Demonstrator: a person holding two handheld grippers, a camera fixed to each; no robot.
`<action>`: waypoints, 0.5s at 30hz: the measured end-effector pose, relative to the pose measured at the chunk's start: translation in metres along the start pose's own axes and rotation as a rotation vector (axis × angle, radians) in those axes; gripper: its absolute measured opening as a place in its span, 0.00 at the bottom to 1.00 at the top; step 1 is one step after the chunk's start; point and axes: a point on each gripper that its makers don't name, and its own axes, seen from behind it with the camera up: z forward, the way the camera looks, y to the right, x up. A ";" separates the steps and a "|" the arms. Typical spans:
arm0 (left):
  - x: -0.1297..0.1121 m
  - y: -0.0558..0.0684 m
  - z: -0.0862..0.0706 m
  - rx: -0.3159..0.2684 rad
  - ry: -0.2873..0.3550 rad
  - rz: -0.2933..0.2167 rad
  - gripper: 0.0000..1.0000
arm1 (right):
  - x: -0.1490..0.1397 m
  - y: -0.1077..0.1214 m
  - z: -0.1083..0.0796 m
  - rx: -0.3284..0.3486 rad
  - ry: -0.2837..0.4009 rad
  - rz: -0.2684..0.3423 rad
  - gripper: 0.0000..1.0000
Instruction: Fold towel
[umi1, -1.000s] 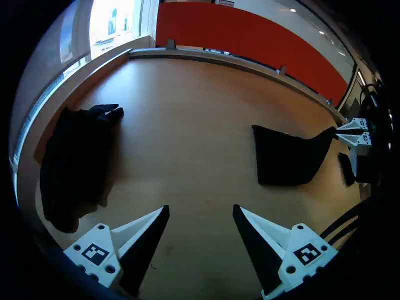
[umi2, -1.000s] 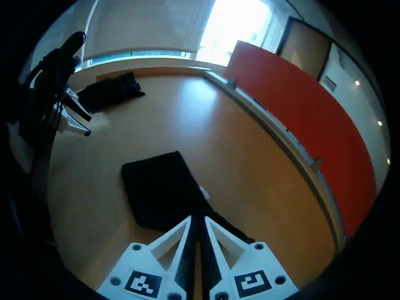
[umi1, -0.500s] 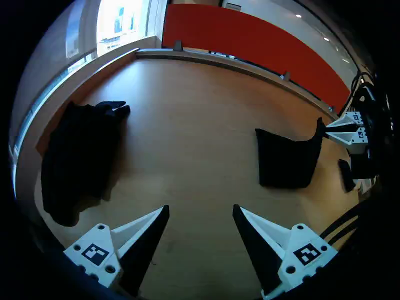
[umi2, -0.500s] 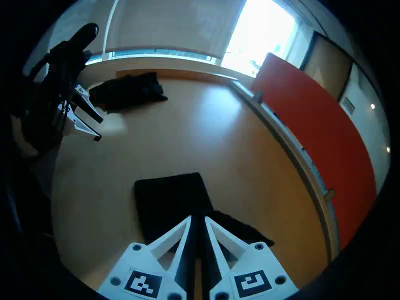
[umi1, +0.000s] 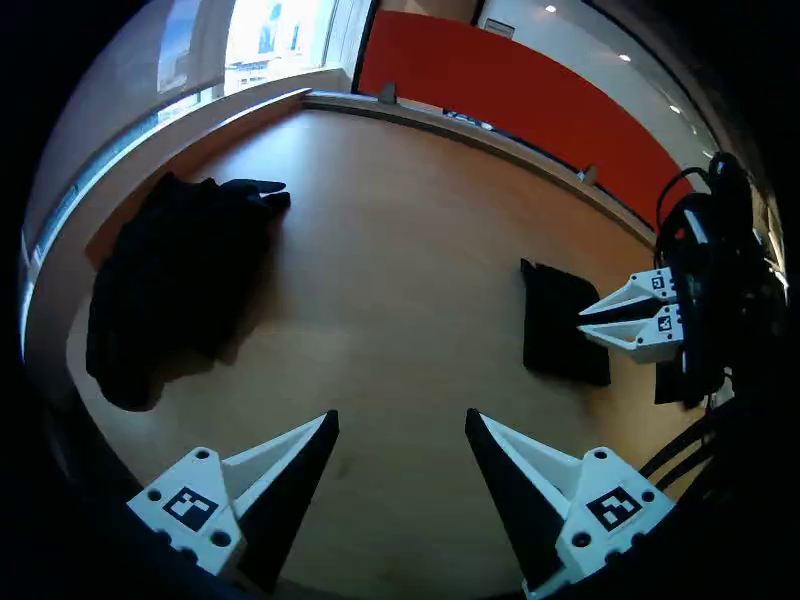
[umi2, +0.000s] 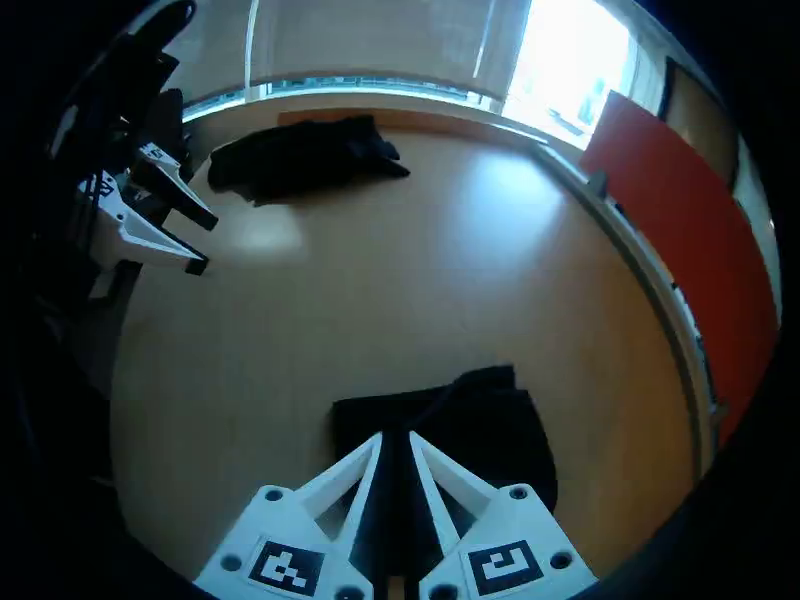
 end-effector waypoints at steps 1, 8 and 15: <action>0.000 -0.001 0.000 0.001 0.001 -0.003 0.94 | -0.001 -0.001 0.002 0.004 -0.004 0.003 0.03; 0.000 -0.006 -0.001 0.005 0.001 -0.009 0.94 | -0.003 -0.003 0.007 0.011 -0.017 0.013 0.07; 0.001 -0.005 0.000 0.002 0.000 0.006 0.94 | -0.004 -0.001 0.003 0.002 -0.022 0.029 0.43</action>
